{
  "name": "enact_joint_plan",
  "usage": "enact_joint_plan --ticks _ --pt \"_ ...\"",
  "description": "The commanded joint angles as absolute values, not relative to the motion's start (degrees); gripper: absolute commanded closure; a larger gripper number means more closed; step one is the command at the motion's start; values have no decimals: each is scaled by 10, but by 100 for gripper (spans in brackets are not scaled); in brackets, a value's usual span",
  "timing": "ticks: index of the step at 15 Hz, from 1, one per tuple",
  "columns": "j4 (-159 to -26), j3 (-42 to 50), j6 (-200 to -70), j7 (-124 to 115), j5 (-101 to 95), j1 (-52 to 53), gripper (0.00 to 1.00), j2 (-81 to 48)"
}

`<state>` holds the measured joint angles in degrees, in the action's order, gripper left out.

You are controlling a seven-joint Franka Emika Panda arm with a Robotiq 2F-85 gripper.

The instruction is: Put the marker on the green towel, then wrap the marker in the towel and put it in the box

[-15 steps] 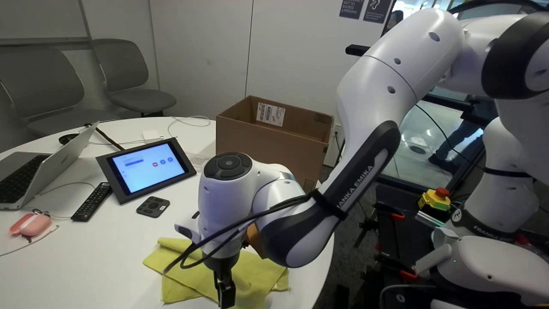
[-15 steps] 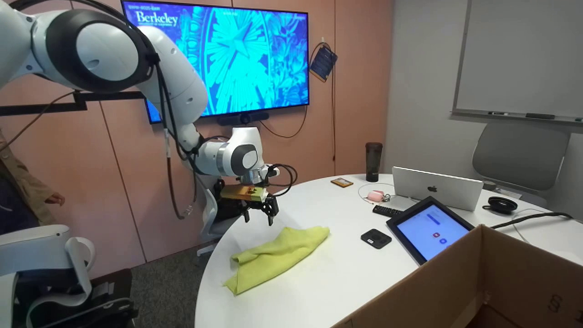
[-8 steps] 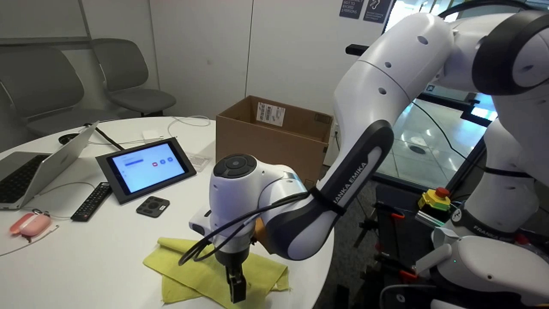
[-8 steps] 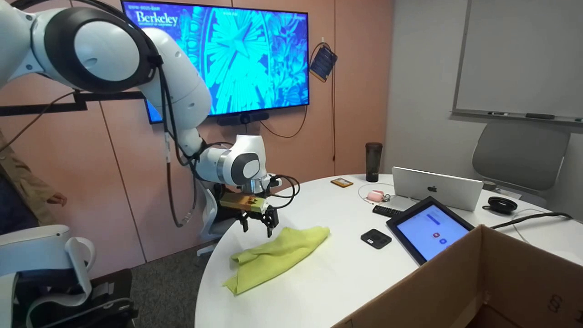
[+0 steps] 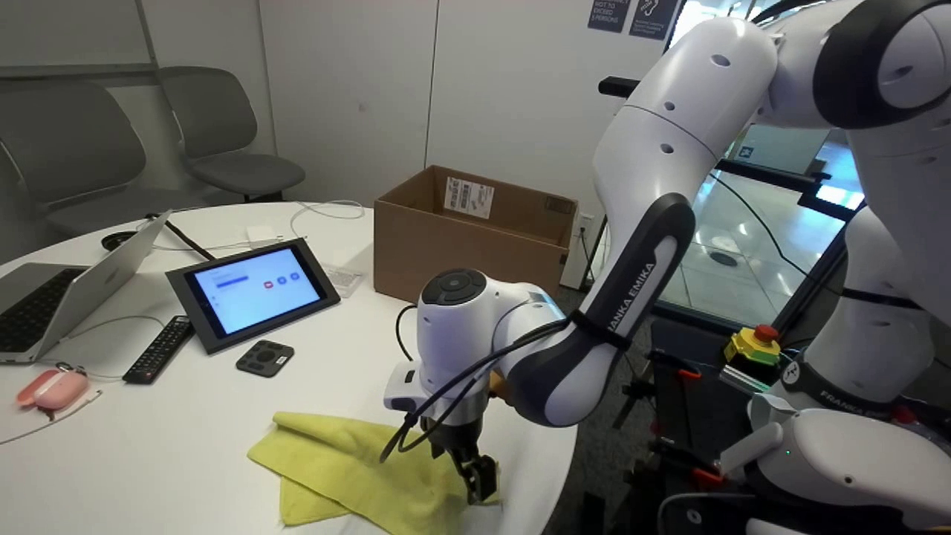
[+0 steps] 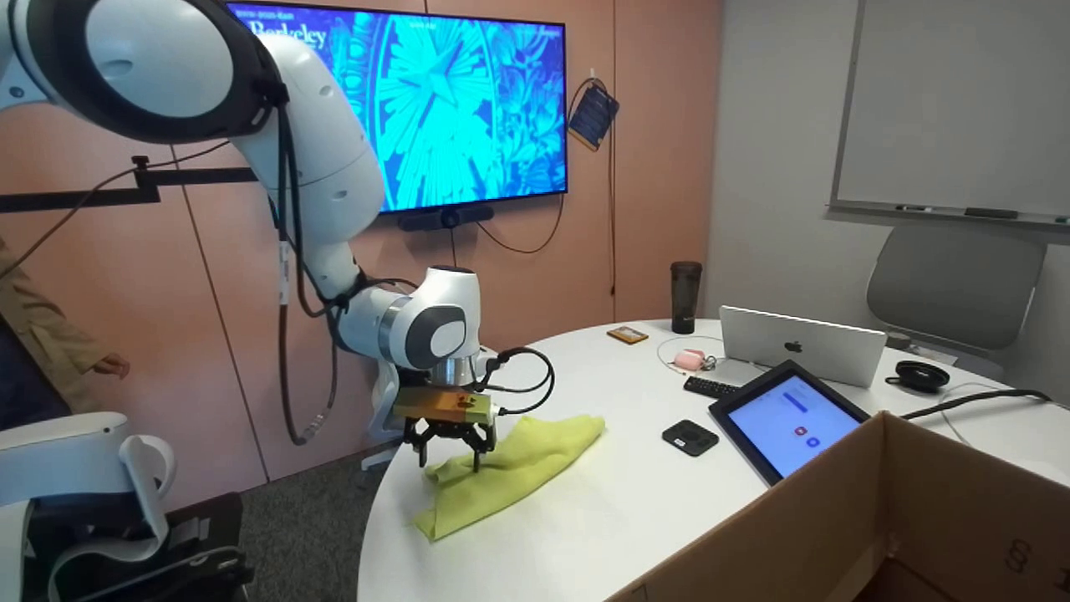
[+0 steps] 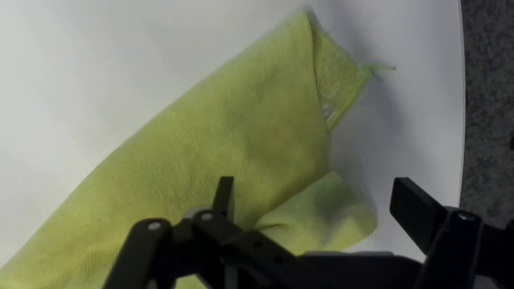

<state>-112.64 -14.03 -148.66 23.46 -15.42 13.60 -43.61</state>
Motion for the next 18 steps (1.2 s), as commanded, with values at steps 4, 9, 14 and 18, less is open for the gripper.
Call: enact_joint_plan --ticks 4,9,14,18 --pt "-1217 -159 -1531 387 -218 80 0 -401" --pt "-1218 -149 -1538 478 -256 83 0 -414" --pt "-1220 -132 -1545 514 -282 100 0 -425" --pt "-1221 -121 -1558 516 -289 109 0 -442"
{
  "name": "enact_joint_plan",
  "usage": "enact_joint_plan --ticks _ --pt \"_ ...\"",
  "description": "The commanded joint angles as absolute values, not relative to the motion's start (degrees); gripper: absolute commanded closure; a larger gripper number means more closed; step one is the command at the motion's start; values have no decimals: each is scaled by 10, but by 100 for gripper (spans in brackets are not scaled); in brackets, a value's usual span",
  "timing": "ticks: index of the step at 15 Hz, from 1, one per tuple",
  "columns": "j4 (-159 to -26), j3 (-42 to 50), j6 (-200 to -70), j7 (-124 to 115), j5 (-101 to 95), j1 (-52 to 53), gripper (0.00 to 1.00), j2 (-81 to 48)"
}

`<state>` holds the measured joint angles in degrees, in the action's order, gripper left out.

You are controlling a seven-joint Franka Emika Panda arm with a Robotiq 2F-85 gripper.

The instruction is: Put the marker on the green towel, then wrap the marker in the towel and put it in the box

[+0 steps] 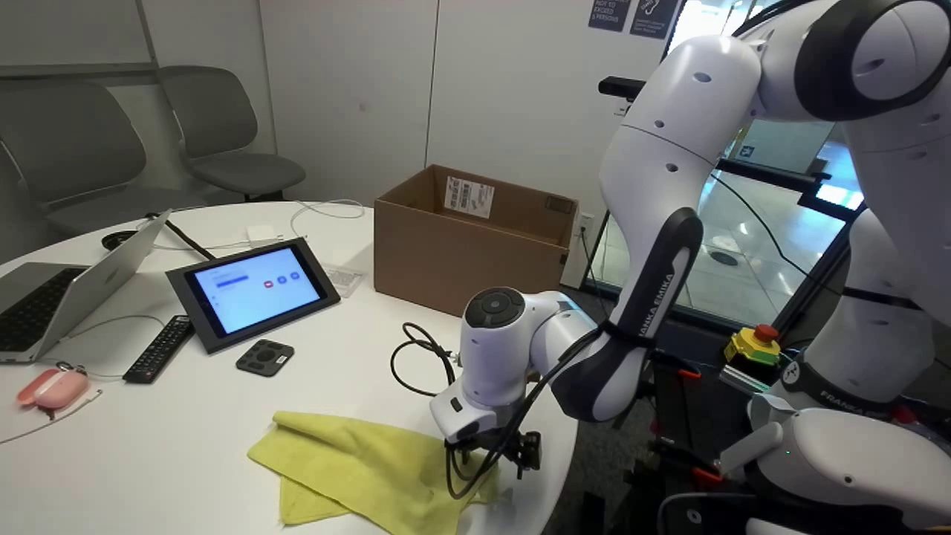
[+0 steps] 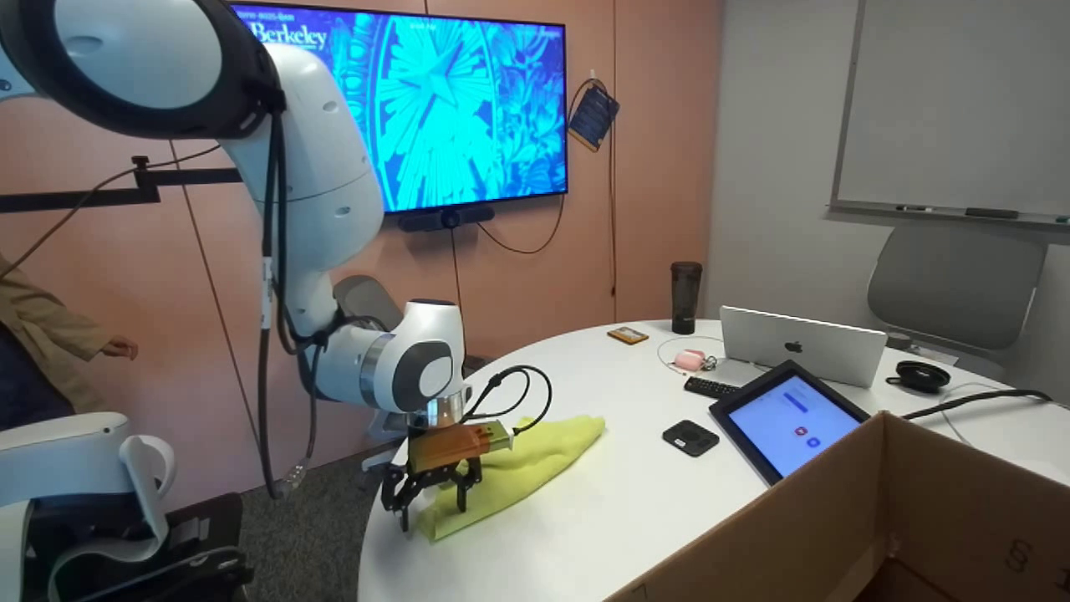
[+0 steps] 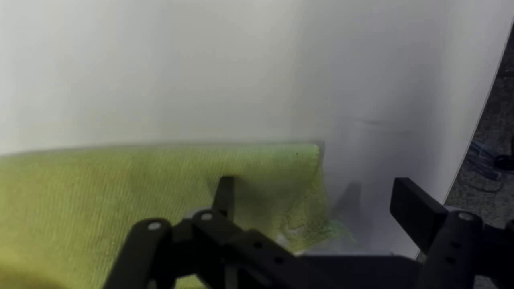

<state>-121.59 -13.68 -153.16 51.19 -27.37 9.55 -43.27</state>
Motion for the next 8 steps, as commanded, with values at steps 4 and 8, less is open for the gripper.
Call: enact_joint_plan --ticks 4,8 --pt "-1217 -105 -1589 497 -293 123 0 -462" --pt "-1221 -93 -1631 486 -291 129 7 -471"
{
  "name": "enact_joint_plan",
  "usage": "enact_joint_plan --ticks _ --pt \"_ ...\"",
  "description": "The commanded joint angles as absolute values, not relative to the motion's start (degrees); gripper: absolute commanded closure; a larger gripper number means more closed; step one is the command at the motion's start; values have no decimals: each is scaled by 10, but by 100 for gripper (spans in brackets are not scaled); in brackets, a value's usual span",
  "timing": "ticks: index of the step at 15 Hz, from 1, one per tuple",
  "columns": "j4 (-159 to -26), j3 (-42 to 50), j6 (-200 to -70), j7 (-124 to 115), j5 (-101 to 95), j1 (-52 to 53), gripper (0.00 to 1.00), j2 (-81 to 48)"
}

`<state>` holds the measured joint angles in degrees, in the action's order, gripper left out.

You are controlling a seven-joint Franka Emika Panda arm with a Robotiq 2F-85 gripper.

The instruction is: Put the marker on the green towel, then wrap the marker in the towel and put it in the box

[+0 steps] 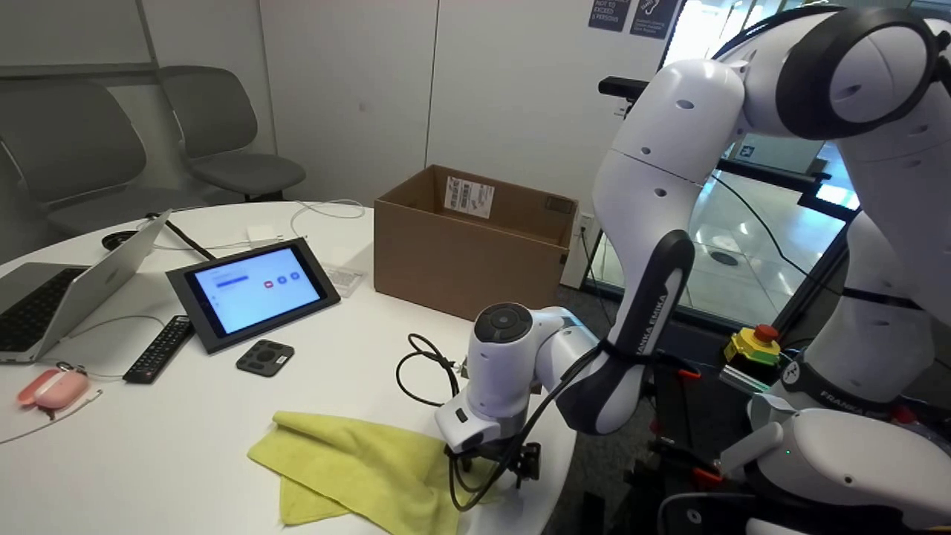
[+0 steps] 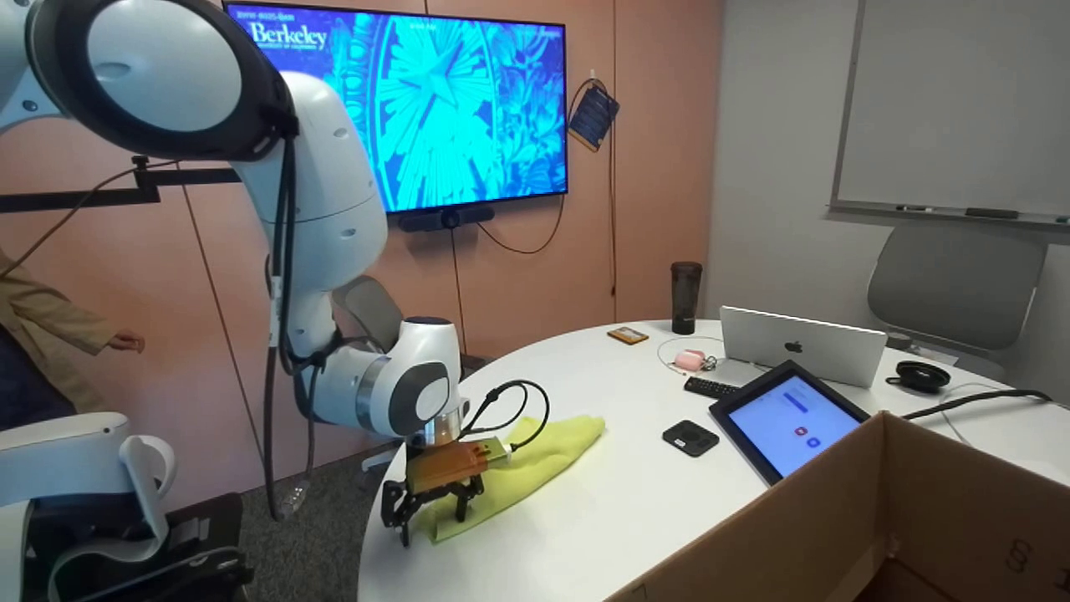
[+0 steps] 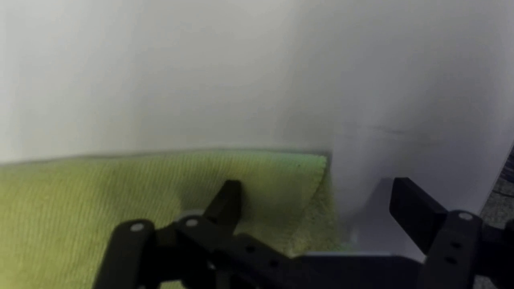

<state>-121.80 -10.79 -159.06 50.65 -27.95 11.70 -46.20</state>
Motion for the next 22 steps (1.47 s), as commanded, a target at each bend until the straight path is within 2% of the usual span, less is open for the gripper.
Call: enact_joint_plan --ticks 1,3,11,14,17,22 --pt "-1222 -92 -1640 486 -290 128 28 -472" --pt "-1223 -86 -1656 482 -291 130 32 -473" --pt "-1237 -80 -1678 473 -288 124 96 -453" --pt "-1254 -80 -1679 469 -288 118 100 -436" --pt "-1273 -82 -1677 465 -283 109 96 -415" --pt "-1315 -90 -1664 471 -282 88 97 -354"
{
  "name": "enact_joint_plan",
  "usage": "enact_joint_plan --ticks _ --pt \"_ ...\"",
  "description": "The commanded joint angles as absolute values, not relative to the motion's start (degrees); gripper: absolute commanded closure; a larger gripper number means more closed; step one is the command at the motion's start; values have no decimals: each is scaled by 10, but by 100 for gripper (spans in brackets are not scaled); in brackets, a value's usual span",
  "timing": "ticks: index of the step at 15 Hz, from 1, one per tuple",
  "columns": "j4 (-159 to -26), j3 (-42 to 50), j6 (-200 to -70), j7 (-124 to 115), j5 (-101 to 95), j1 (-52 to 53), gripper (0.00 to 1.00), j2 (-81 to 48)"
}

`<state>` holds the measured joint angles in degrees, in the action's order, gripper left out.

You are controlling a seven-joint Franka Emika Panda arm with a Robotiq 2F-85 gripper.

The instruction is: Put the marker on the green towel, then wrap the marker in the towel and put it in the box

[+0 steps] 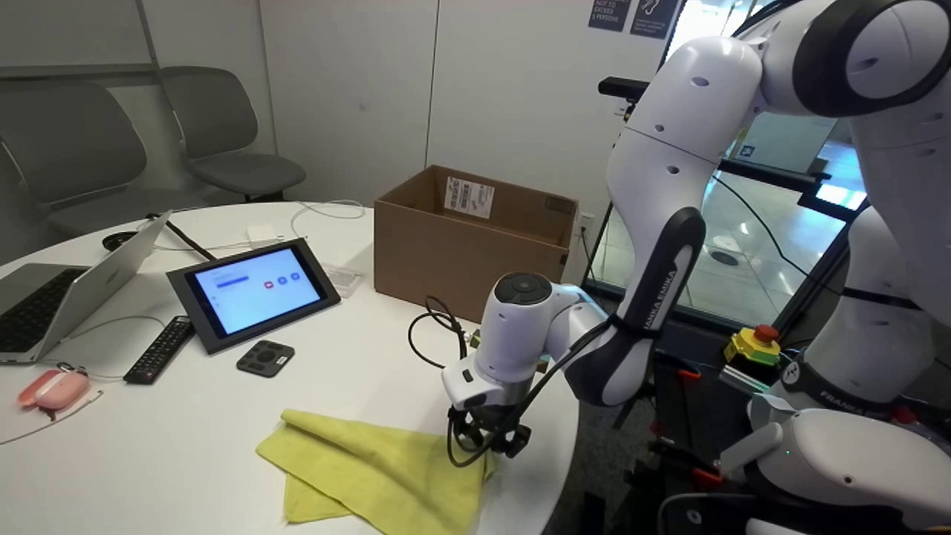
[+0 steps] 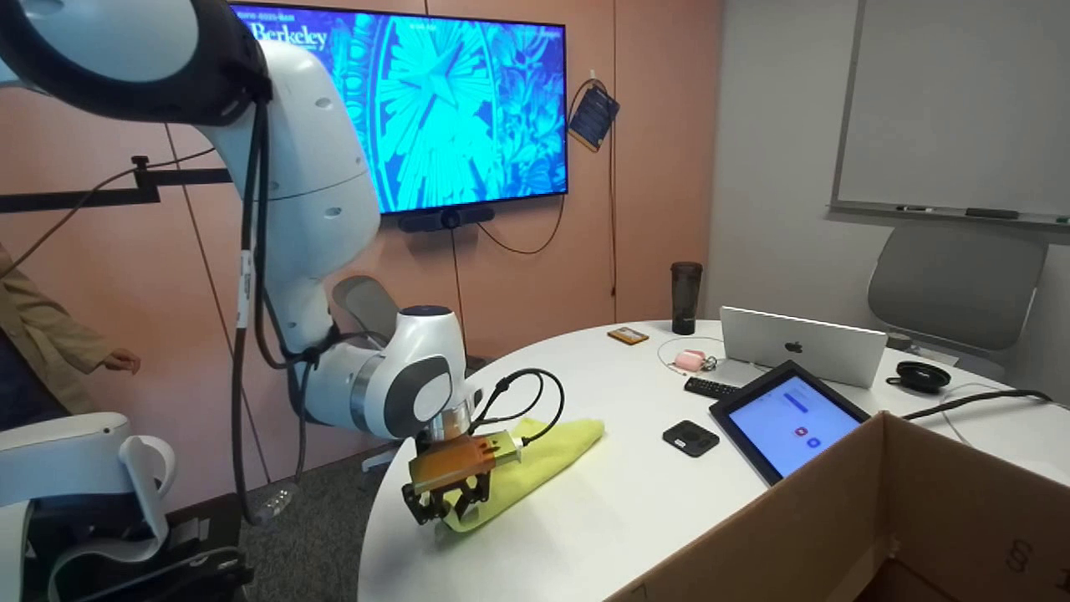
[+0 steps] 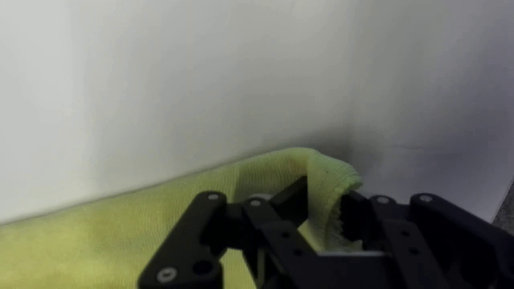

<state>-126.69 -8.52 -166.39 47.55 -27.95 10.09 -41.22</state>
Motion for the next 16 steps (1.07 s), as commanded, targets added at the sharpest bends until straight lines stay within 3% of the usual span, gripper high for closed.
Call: enact_joint_plan --ticks 1,8,16 --pt "-1321 -88 -1660 470 -283 88 96 -343" --pt "-1307 -109 -1644 459 -253 79 97 -304" --pt "-1190 -140 -1585 358 -156 101 97 -342"
